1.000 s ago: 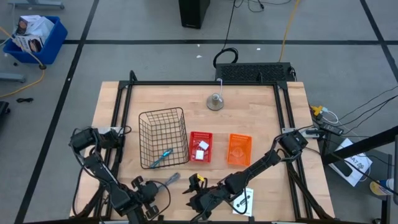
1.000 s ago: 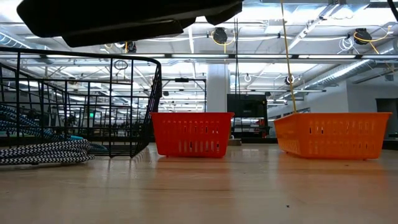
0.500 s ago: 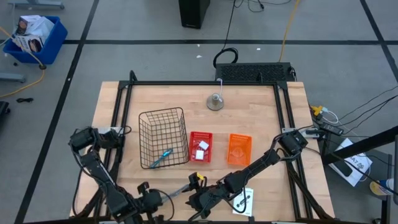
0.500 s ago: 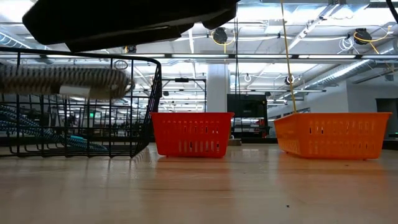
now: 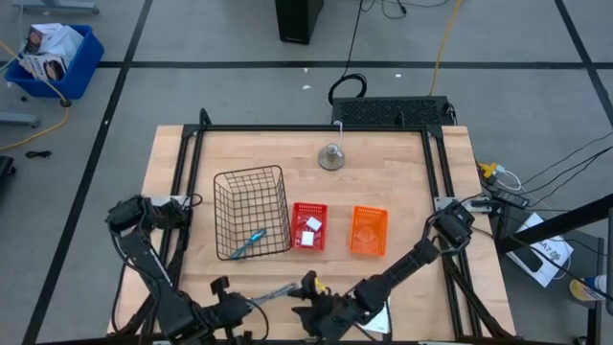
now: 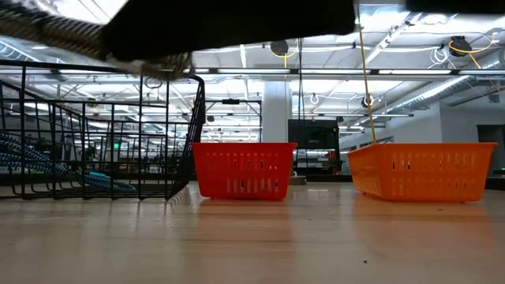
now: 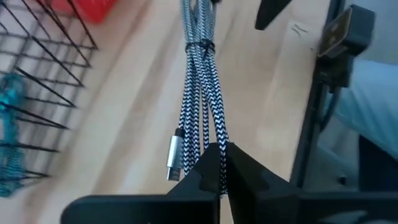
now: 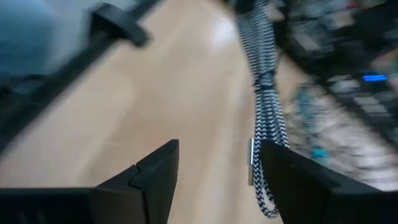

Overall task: Pick and place items into bin
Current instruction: Put the white charger cable into the black wire basket

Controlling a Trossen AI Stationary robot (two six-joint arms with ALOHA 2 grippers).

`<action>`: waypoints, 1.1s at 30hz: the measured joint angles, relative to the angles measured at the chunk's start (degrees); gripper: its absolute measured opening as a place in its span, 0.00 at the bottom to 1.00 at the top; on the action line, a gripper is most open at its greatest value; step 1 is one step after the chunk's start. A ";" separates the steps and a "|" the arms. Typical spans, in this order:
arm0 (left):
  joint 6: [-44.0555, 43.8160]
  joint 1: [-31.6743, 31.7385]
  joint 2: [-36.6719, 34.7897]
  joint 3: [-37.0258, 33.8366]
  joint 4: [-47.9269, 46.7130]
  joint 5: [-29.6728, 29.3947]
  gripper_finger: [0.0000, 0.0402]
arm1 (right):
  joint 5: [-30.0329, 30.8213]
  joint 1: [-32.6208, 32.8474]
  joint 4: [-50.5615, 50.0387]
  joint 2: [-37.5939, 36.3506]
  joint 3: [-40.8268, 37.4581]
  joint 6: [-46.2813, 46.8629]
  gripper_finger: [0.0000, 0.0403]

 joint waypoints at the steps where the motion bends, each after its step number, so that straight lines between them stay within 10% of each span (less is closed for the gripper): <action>1: 0.58 0.25 0.00 0.33 -0.51 -0.14 0.02 | 2.76 0.47 0.63 0.00 0.00 -1.42 0.53; 13: 4.46 2.07 -0.48 7.73 -12.06 -4.60 0.03 | 19.28 3.99 9.63 0.00 0.00 -12.12 0.49; 24: -9.40 4.17 -0.57 12.58 -34.60 -9.39 0.03 | 19.42 3.97 14.46 -0.02 0.00 -17.18 0.49; 33: -12.36 9.53 -5.69 12.06 -35.59 -6.26 0.04 | 19.42 3.97 15.15 0.00 0.00 -17.12 0.49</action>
